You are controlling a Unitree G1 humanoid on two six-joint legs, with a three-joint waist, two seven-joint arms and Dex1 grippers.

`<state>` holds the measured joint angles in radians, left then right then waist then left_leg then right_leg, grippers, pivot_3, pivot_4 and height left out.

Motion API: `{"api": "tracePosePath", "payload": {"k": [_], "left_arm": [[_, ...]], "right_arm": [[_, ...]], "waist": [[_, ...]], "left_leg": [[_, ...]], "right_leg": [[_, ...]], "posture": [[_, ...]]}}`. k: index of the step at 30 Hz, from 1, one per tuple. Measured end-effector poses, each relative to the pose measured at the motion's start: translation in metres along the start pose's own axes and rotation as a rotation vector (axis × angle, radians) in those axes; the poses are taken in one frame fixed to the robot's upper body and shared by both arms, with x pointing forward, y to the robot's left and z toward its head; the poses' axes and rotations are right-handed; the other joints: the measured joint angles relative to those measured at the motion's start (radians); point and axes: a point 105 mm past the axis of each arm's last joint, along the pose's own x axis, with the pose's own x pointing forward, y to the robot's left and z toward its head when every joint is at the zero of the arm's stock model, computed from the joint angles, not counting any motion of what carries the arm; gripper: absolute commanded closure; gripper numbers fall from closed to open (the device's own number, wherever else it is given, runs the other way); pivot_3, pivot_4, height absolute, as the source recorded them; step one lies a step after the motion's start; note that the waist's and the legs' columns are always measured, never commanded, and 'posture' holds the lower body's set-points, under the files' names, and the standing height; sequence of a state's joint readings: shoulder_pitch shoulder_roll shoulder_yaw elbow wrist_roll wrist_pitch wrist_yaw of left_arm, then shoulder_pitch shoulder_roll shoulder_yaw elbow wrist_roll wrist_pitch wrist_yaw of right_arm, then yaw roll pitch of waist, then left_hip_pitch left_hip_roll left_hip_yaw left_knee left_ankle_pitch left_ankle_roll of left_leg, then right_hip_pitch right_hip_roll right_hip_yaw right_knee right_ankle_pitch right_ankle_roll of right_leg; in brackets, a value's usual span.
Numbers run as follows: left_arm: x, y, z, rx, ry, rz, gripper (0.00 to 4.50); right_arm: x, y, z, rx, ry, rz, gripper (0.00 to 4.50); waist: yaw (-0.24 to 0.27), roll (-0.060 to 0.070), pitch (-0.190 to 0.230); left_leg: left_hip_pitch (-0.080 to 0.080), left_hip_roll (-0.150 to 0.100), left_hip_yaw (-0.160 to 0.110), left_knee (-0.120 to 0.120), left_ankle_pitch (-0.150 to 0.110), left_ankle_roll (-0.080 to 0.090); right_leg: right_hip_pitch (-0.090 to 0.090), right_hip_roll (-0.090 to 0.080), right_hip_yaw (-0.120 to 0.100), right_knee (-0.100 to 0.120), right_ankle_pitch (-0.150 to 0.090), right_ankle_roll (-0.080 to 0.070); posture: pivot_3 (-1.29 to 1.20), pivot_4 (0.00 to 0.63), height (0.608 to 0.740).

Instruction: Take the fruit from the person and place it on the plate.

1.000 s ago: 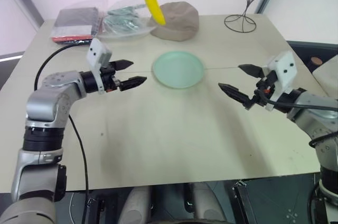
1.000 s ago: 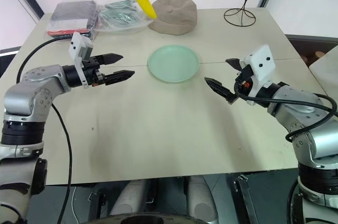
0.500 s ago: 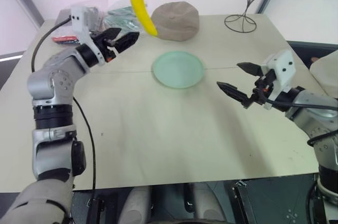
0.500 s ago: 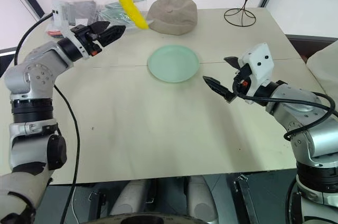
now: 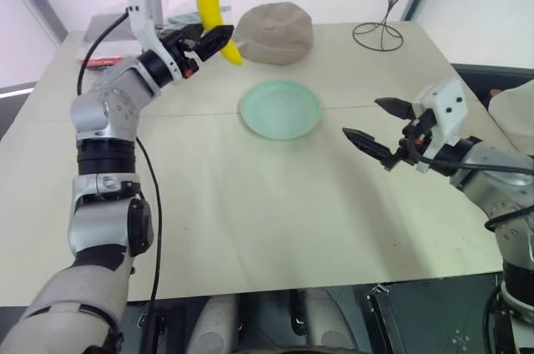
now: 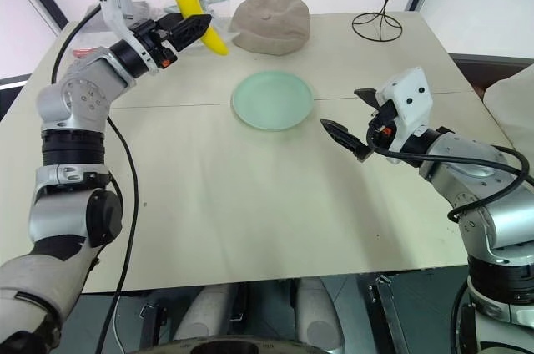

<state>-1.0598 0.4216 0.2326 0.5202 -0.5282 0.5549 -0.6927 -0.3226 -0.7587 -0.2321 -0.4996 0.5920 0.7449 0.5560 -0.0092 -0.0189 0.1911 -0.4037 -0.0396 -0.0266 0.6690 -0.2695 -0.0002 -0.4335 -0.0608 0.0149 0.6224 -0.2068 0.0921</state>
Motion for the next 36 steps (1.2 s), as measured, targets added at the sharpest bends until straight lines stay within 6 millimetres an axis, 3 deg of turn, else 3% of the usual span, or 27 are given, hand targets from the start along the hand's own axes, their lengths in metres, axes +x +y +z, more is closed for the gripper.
{"api": "tracePosePath", "payload": {"k": [8, 15, 18, 23, 24, 36], "left_arm": [[0.006, 0.004, -0.01, 0.016, 0.016, 0.0, 0.04], [0.012, 0.001, -0.004, 0.037, -0.002, -0.016, 0.04], [0.011, 0.003, -0.006, 0.034, 0.004, -0.012, 0.89], [0.012, 0.003, -0.007, 0.038, -0.001, -0.014, 3.45], [0.012, 0.003, -0.007, 0.038, -0.002, -0.015, 3.6], [0.014, -0.002, -0.008, 0.032, 0.013, -0.055, 3.61]], "right_arm": [[-0.001, 0.0, 0.001, -0.004, -0.004, -0.005, 0.0], [-0.001, -0.001, 0.001, -0.004, -0.003, -0.01, 0.0], [-0.001, -0.001, 0.001, -0.004, -0.004, -0.013, 0.0], [-0.001, -0.001, 0.002, -0.006, -0.007, -0.014, 0.0], [-0.001, -0.001, 0.002, -0.006, -0.007, -0.014, 0.0], [-0.001, -0.002, 0.002, -0.008, -0.011, -0.02, 0.0]], "waist": [[0.0, 0.0, 0.0], [0.0, 0.0, 0.0], [0.0, 0.0, 0.0], [0.0, 0.0, 0.0], [0.0, 0.0, 0.0], [0.0, 0.0, 0.0]], "left_leg": [[0.0, 0.0, 0.0, 0.0, 0.0, 0.0], [0.0, 0.0, 0.0, 0.0, 0.0, 0.0], [0.0, 0.0, 0.0, 0.0, 0.0, 0.0], [0.0, 0.0, 0.0, 0.0, 0.0, 0.0], [0.0, 0.0, 0.0, 0.0, 0.0, 0.0], [0.0, 0.0, 0.0, 0.0, 0.0, 0.0]], "right_leg": [[0.0, 0.0, 0.0, 0.0, 0.0, 0.0], [0.0, 0.0, 0.0, 0.0, 0.0, 0.0], [0.0, 0.0, 0.0, 0.0, 0.0, 0.0], [0.0, 0.0, 0.0, 0.0, 0.0, 0.0], [0.0, 0.0, 0.0, 0.0, 0.0, 0.0], [0.0, 0.0, 0.0, 0.0, 0.0, 0.0]], "posture": [[0.0, 0.15, 0.74], [0.0, 0.15, 0.74], [0.0, 0.15, 0.74], [0.0, 0.15, 0.74], [0.0, 0.15, 0.74], [0.0, 0.15, 0.74]]}}
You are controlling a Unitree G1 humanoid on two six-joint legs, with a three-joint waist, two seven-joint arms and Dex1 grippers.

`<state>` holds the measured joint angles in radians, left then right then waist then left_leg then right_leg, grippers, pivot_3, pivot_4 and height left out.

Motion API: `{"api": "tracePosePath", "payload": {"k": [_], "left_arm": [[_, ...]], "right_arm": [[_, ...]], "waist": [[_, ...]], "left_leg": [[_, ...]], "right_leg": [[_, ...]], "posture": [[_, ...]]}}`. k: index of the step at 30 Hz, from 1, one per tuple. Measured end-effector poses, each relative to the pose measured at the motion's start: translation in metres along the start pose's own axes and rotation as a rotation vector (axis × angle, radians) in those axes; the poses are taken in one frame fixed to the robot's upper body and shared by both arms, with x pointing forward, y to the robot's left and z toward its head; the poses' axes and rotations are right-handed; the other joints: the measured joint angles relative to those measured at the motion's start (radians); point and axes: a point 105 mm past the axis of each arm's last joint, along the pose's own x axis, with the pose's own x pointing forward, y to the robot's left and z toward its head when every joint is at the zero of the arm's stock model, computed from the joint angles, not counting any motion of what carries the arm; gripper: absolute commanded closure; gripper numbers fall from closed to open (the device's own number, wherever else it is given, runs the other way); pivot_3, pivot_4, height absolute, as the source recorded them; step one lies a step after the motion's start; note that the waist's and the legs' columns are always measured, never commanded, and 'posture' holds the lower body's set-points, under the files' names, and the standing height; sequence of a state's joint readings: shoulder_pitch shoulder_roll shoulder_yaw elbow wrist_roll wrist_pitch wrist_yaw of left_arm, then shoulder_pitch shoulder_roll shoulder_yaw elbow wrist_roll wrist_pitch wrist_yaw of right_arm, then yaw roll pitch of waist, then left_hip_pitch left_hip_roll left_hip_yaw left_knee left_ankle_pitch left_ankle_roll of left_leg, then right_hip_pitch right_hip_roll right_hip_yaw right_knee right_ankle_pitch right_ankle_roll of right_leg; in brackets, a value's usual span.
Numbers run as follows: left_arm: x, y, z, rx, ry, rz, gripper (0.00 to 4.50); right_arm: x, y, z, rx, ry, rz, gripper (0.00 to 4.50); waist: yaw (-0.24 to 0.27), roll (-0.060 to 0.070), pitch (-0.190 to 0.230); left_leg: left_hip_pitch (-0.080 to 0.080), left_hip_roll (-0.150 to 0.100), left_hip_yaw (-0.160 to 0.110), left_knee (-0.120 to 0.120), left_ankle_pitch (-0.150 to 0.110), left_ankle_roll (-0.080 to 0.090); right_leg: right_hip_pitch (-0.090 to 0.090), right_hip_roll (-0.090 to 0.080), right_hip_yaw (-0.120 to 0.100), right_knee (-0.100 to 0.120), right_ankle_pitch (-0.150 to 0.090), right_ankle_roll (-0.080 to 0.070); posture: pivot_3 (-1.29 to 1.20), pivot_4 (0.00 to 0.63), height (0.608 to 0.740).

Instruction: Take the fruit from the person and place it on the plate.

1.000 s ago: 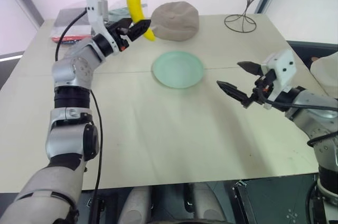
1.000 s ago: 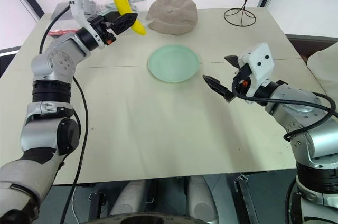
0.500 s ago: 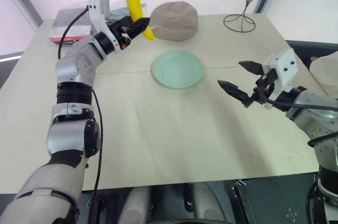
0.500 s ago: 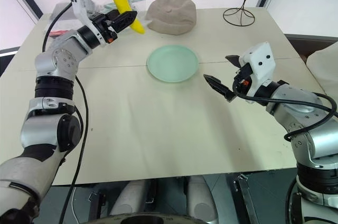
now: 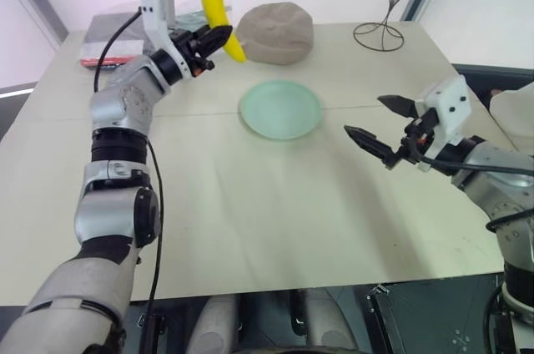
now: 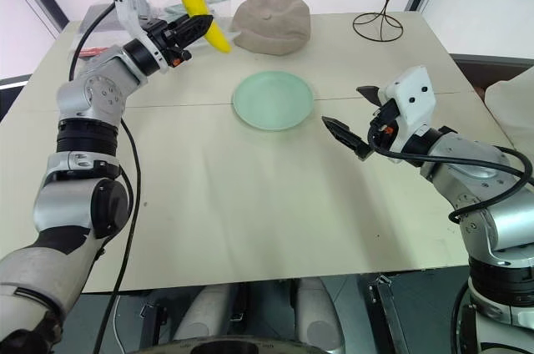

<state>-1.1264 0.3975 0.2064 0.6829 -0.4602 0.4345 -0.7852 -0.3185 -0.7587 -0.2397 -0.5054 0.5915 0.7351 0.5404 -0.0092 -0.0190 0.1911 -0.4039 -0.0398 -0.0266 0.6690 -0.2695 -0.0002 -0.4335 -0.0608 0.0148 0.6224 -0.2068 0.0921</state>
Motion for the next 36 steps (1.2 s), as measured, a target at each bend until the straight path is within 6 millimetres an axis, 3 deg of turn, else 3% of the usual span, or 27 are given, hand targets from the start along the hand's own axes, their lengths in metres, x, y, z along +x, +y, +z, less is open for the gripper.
{"api": "tracePosePath", "payload": {"k": [5, 11, 19, 24, 27, 33, 36], "left_arm": [[0.001, -0.002, -0.009, 0.038, 0.085, -0.035, 3.61], [0.017, -0.004, -0.026, 0.124, 0.211, -0.055, 3.61], [0.031, -0.014, -0.093, 0.181, 0.435, -0.077, 3.61], [0.036, -0.022, -0.123, 0.207, 0.563, -0.056, 3.61], [0.04, -0.024, -0.129, 0.147, 0.579, -0.01, 3.61], [0.053, -0.029, -0.118, -0.147, 0.499, 0.119, 3.61], [0.054, -0.032, -0.123, -0.263, 0.489, 0.151, 3.61]], "right_arm": [[0.0, 0.0, 0.0, 0.0, 0.0, -0.004, 0.0], [0.0, 0.0, 0.0, -0.003, -0.001, -0.004, 0.0], [0.0, 0.0, -0.002, -0.001, 0.004, -0.01, 0.0], [0.0, 0.004, -0.005, 0.009, 0.002, -0.009, 0.0], [-0.001, 0.005, -0.005, 0.011, 0.001, -0.013, 0.0], [-0.001, 0.006, -0.006, 0.012, -0.001, -0.02, 0.0], [-0.001, 0.007, -0.006, 0.008, 0.0, -0.025, 0.0]], "waist": [[0.0, 0.0, 0.0], [0.005, 0.0, 0.0], [0.013, 0.0, 0.0], [0.02, 0.0, 0.0], [0.021, 0.0, 0.0], [0.02, -0.001, 0.0], [0.02, -0.001, 0.0]], "left_leg": [[0.0, 0.0, 0.0, 0.0, 0.0, 0.0], [0.0, 0.0, 0.0, 0.0, 0.0, 0.0], [-0.001, 0.0, 0.0, 0.0, 0.0, 0.0], [-0.001, 0.0, 0.0, 0.0, 0.0, 0.0], [-0.001, 0.0, 0.0, 0.0, 0.0, 0.0], [-0.001, 0.0, 0.0, 0.0, 0.0, 0.0], [-0.001, 0.0, 0.0, 0.0, 0.0, 0.0]], "right_leg": [[0.0, 0.0, 0.0, 0.0, 0.0, 0.0], [0.0, 0.0, 0.0, 0.0, 0.0, 0.0], [0.0, 0.001, 0.0, 0.0, 0.0, 0.0], [0.0, 0.001, 0.0, 0.0, 0.0, 0.0], [0.0, 0.001, -0.001, 0.0, 0.0, 0.0], [0.0, 0.001, -0.001, 0.0, 0.0, 0.0], [0.0, 0.001, -0.001, 0.0, 0.0, 0.0]], "posture": [[0.0, 0.15, 0.74], [0.0, 0.15, 0.74], [0.0, 0.15, 0.74], [0.0, 0.15, 0.74], [0.0, 0.15, 0.74], [0.0, 0.15, 0.74], [0.0, 0.15, 0.74]]}}
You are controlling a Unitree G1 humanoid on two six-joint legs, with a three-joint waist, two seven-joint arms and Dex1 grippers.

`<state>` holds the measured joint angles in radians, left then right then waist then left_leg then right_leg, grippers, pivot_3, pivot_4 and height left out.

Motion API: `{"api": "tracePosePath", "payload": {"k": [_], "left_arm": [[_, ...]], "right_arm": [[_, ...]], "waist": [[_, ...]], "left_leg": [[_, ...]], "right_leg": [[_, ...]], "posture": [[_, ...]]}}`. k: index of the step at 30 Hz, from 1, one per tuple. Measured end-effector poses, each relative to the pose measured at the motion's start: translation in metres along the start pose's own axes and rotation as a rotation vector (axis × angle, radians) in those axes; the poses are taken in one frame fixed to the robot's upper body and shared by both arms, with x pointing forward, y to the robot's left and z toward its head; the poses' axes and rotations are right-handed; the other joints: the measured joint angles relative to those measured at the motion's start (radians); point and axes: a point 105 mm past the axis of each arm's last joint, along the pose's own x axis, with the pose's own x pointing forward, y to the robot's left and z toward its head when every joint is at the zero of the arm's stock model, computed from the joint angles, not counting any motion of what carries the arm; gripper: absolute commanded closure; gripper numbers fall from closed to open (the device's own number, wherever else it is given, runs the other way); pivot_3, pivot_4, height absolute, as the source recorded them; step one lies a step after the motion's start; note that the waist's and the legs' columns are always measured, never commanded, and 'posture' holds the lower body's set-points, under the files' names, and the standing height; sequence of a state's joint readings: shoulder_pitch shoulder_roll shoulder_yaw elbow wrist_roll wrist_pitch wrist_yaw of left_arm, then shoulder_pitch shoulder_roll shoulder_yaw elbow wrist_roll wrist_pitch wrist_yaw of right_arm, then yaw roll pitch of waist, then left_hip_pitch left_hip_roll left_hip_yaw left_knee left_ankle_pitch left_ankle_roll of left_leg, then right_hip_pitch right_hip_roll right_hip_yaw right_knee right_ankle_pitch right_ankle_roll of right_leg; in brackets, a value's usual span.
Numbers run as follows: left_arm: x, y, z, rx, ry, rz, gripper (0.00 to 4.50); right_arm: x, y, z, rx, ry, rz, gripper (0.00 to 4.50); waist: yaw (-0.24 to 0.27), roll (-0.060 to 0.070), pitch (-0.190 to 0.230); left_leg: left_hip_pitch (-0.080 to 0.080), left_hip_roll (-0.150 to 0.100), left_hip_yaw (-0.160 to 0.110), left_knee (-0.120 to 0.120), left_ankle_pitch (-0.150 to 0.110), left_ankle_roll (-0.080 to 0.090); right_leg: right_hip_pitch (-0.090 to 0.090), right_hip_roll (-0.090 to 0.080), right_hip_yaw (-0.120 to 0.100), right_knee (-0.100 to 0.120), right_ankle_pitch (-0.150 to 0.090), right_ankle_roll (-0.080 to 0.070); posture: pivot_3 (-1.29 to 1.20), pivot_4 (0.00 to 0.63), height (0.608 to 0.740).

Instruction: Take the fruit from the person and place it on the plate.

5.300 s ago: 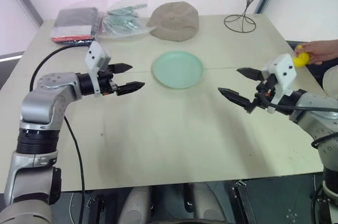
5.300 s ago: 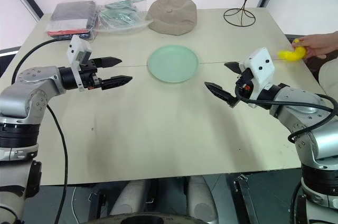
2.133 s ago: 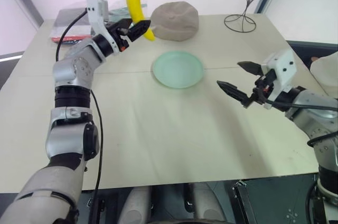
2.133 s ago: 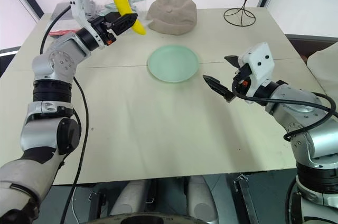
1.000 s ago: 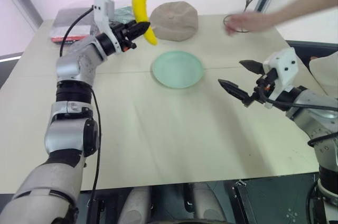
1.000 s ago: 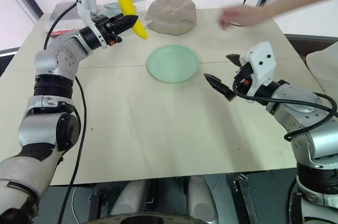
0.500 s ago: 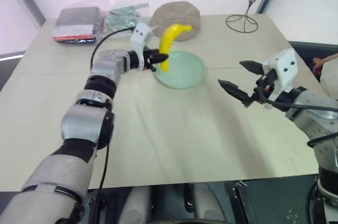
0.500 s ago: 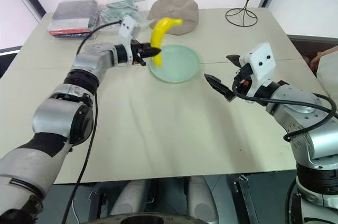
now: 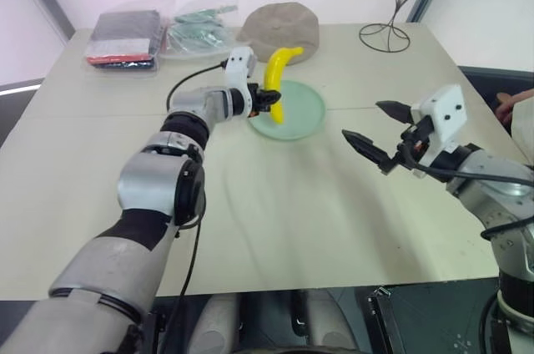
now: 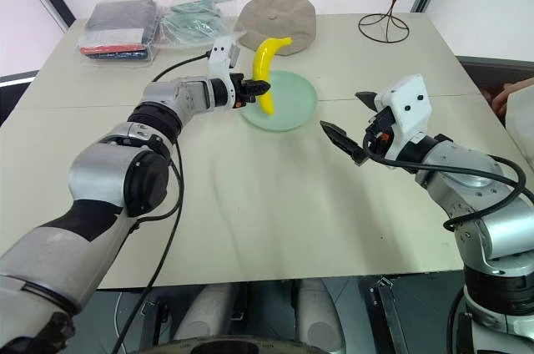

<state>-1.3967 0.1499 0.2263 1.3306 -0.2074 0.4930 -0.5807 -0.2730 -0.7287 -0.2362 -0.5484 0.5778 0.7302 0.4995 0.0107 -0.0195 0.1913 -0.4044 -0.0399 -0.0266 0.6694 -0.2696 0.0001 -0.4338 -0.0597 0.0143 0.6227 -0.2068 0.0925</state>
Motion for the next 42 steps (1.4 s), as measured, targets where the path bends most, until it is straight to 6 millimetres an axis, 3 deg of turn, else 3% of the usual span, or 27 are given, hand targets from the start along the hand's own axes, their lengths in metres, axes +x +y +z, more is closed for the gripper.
{"api": "tracePosePath", "payload": {"k": [12, 22, 29, 42], "left_arm": [[0.013, -0.015, -0.012, -0.153, -0.002, -0.013, 3.61], [0.017, -0.004, -0.03, -0.252, 0.001, 0.062, 3.61], [0.017, -0.001, -0.034, -0.266, 0.005, 0.077, 0.27], [0.012, 0.002, -0.028, -0.258, -0.006, 0.056, 0.12]], "right_arm": [[-0.002, 0.002, -0.003, -0.004, 0.01, -0.005, 0.0], [-0.003, 0.001, -0.004, -0.002, 0.013, -0.014, 0.0], [-0.003, 0.001, -0.004, -0.003, 0.013, -0.02, 0.0], [-0.004, 0.003, -0.003, -0.012, 0.009, -0.017, 0.0]], "waist": [[0.001, 0.0, 0.0], [0.001, 0.0, 0.0], [0.002, 0.0, 0.0], [0.0, 0.0, 0.0]], "left_leg": [[0.0, 0.0, 0.0, 0.0, 0.0, 0.0], [0.0, 0.0, 0.0, 0.0, 0.0, 0.0], [0.0, 0.0, 0.0, 0.0, 0.0, 0.0], [0.001, 0.0, 0.0, 0.0, 0.0, 0.0]], "right_leg": [[0.0, 0.0, 0.0, 0.0, 0.0, 0.0], [0.0, 0.0, 0.0, 0.0, 0.0, 0.0], [0.0, 0.0, 0.0, 0.0, 0.0, 0.0], [0.0, 0.0, 0.0, 0.001, 0.0, 0.0]], "posture": [[0.0, 0.15, 0.74], [0.0, 0.15, 0.74], [0.0, 0.15, 0.74], [0.0, 0.15, 0.74]]}}
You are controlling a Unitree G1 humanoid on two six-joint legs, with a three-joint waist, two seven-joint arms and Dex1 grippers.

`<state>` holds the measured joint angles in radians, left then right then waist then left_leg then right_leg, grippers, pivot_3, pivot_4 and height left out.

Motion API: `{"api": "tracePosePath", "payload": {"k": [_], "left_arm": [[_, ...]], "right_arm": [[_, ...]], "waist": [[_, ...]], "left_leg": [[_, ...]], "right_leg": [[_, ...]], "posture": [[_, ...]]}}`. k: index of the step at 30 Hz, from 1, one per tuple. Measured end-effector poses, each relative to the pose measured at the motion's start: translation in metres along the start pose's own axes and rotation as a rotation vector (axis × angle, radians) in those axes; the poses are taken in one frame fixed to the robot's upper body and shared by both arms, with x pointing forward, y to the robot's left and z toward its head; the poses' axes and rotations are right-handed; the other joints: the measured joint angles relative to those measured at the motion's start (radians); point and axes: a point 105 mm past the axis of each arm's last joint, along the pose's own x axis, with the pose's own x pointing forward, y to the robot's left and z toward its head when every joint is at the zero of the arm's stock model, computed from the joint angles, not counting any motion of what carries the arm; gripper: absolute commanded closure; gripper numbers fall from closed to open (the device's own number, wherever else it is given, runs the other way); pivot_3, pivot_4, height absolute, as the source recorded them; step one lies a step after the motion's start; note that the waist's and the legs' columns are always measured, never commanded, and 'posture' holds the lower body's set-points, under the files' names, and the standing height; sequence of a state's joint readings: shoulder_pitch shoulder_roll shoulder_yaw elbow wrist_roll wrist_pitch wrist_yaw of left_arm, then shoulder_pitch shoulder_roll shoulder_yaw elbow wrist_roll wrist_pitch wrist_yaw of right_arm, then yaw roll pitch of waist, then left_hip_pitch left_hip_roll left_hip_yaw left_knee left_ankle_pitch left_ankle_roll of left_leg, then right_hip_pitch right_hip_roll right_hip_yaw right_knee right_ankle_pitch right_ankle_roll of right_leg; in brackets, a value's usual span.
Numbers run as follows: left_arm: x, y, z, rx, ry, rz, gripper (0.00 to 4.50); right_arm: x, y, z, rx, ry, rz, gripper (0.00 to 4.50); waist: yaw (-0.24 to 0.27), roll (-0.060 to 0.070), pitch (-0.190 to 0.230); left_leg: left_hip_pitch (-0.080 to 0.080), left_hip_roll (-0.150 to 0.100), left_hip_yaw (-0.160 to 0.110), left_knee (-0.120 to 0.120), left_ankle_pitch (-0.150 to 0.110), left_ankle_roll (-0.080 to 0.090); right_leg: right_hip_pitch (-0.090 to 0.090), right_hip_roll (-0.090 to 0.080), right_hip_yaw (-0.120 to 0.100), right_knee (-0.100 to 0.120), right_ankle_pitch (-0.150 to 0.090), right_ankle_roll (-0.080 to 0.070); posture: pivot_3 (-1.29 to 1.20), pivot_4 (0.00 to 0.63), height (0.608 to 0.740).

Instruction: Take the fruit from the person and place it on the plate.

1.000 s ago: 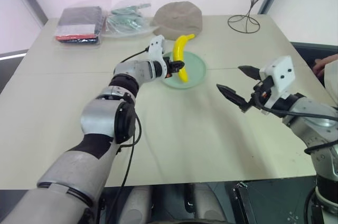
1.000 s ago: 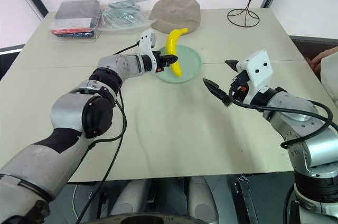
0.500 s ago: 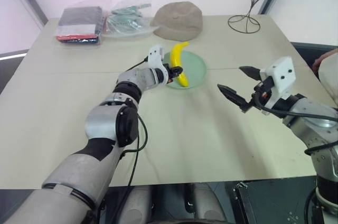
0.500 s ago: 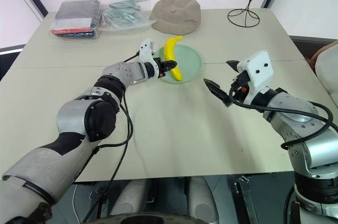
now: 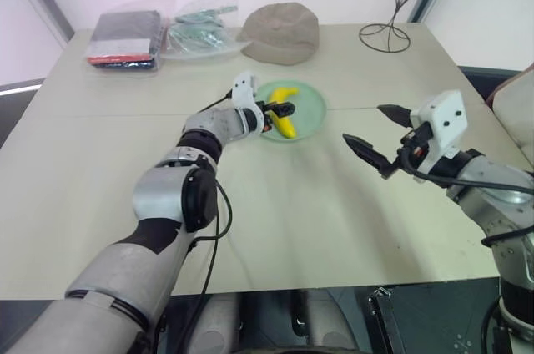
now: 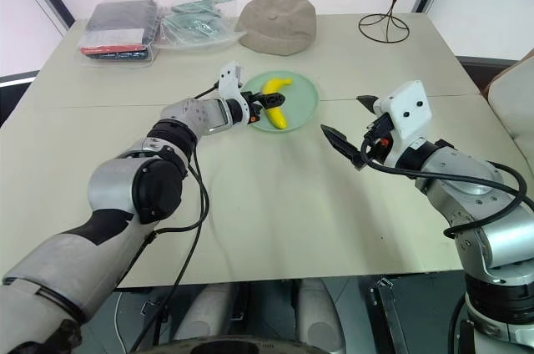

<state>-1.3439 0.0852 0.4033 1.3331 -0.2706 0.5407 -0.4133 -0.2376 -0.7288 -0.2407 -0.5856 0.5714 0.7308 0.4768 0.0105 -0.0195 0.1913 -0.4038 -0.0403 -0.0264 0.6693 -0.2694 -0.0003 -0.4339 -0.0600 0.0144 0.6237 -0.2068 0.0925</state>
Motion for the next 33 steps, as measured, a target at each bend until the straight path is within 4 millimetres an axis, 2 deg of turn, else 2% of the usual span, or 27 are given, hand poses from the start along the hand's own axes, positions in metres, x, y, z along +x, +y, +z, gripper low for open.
{"api": "tracePosePath", "payload": {"k": [3, 9, 11, 15, 18, 22, 27, 33], "left_arm": [[-0.008, -0.002, 0.015, 0.049, -0.011, -0.029, 0.12], [-0.03, -0.008, 0.06, 0.112, -0.087, -0.072, 0.12], [-0.038, -0.004, 0.066, 0.214, -0.073, -0.073, 0.12], [-0.067, 0.005, 0.085, 0.624, -0.029, -0.109, 0.12], [-0.096, 0.02, 0.082, 0.921, 0.05, -0.187, 0.12], [-0.115, 0.03, 0.068, 1.106, 0.129, -0.262, 0.12], [-0.132, 0.018, 0.078, 1.212, 0.081, -0.288, 0.12], [-0.144, 0.023, 0.072, 1.152, 0.04, -0.274, 0.12]], "right_arm": [[0.0, 0.0, 0.0, 0.0, 0.0, 0.0, 0.0], [0.001, -0.001, 0.002, -0.007, -0.004, -0.001, 0.0], [0.003, -0.001, 0.003, -0.008, -0.009, 0.005, 0.0], [0.01, -0.002, 0.007, -0.008, -0.022, 0.035, 0.0], [0.02, -0.008, 0.002, 0.012, -0.009, 0.039, 0.0], [0.03, -0.014, -0.013, 0.036, 0.037, 0.041, 0.0], [0.039, -0.014, -0.019, 0.026, 0.05, 0.067, 0.0], [0.041, -0.017, -0.023, 0.016, 0.062, 0.072, 0.0]], "waist": [[0.001, 0.0, 0.0], [-0.001, 0.0, 0.0], [-0.002, 0.0, 0.0], [-0.008, 0.0, 0.0], [-0.021, 0.0, 0.0], [-0.018, 0.0, 0.0], [-0.019, 0.0, 0.0], [-0.023, 0.0, 0.0]], "left_leg": [[0.0, 0.0, 0.0, 0.0, 0.0, 0.0], [0.0, 0.0, 0.0, 0.0, 0.0, 0.0], [0.0, 0.0, 0.0, 0.0, 0.0, 0.0], [0.001, 0.0, 0.001, -0.001, 0.0, 0.0], [0.002, 0.001, 0.002, -0.002, 0.0, -0.001], [-0.002, 0.0, 0.001, 0.0, 0.0, 0.0], [-0.004, 0.0, 0.001, 0.002, 0.0, 0.0], [-0.004, 0.001, 0.001, 0.004, 0.0, 0.0]], "right_leg": [[0.0, 0.0, 0.0, 0.0, 0.0, 0.0], [0.0, 0.0, 0.0, 0.0, 0.0, 0.0], [0.0, 0.0, 0.0, 0.001, 0.0, 0.0], [0.0, 0.001, 0.001, 0.001, 0.0, 0.0], [0.0, 0.001, 0.002, 0.001, 0.0, -0.001], [-0.003, -0.001, 0.002, 0.002, 0.0, -0.001], [-0.005, -0.001, 0.002, 0.004, 0.0, -0.001], [-0.006, 0.0, 0.002, 0.006, 0.0, -0.001]], "posture": [[0.0, 0.15, 0.74], [0.0, 0.15, 0.74], [0.0, 0.15, 0.74], [0.0, 0.15, 0.74], [0.0, 0.15, 0.74], [0.0, 0.15, 0.74], [0.0, 0.15, 0.74], [0.0, 0.15, 0.74]]}}
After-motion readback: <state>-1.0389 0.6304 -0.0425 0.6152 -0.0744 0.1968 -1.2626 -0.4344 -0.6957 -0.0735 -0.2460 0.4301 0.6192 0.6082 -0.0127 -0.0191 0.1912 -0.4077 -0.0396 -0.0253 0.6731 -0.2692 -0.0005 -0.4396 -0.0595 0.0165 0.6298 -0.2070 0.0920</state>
